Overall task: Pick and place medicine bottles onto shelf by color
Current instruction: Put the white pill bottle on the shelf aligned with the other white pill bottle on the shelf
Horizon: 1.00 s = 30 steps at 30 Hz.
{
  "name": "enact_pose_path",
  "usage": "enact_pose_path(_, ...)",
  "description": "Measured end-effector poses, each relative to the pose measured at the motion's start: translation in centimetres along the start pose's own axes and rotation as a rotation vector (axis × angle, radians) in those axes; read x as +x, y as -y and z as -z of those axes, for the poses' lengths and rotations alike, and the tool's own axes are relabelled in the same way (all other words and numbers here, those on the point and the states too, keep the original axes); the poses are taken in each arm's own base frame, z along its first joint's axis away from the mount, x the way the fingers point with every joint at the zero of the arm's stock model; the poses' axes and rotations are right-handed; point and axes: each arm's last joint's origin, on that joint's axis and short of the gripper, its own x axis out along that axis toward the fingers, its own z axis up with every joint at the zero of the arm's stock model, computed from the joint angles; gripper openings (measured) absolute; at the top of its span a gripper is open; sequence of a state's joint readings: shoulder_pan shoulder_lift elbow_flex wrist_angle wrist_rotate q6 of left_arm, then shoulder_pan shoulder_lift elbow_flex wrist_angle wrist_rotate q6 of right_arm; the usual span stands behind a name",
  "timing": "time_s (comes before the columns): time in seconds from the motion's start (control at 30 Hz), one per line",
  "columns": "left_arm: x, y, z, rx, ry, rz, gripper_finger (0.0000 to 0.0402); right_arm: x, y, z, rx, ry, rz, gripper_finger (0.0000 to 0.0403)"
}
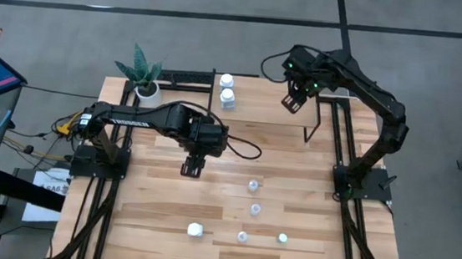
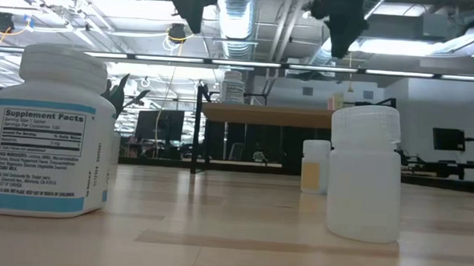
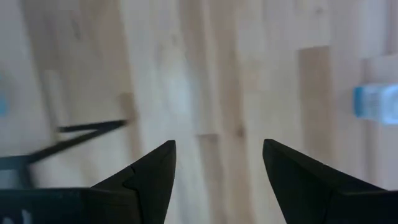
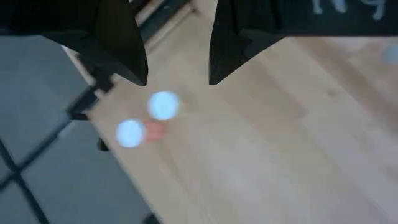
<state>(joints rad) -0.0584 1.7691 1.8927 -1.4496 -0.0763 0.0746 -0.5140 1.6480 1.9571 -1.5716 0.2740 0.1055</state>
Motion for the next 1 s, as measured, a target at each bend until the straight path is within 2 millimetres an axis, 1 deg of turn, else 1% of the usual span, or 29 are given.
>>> enact_pose_path(0.17, -0.1, 0.7, 0.4, -0.077, -0.041, 0.124, 0.0229, -1.3, -2.5, 0.7, -0.062, 0.035, -0.050, 0.0186)
enact_pose_path(0.33, -0.2, 2.2, 0.6, -0.183, -0.078, 0.171, 0.0229, -3.3, -5.1, 2.0, -0.159, 0.090, -0.099, 0.0179)
enact_pose_path(0.5, -0.6, 5.4, 0.7, -0.220, -0.100, 0.241, 0.0229, -5.4, -6.9, 3.7, -0.253, 0.149, -0.148, 0.0173)
enact_pose_path(0.67, -1.0, 9.1, 1.0, -0.242, -0.091, 0.222, 0.0229, -7.9, -7.8, 6.1, -0.268, 0.216, -0.212, 0.0168)
enact_pose_path(0.83, -1.6, 12.7, 0.5, -0.305, 0.068, 0.160, 0.0229, -10.4, -8.2, 8.7, -0.298, 0.283, -0.293, 0.0164)
enact_pose_path(0.93, -2.0, 14.6, 0.4, -0.334, 0.155, 0.164, 0.0229, -11.7, -8.5, 10.3, -0.319, 0.314, -0.345, 0.0163)
enact_pose_path(1.0, -2.2, 15.6, 0.5, -0.347, 0.182, 0.175, 0.0229, -12.3, -8.7, 11.1, -0.346, 0.328, -0.372, 0.0163)
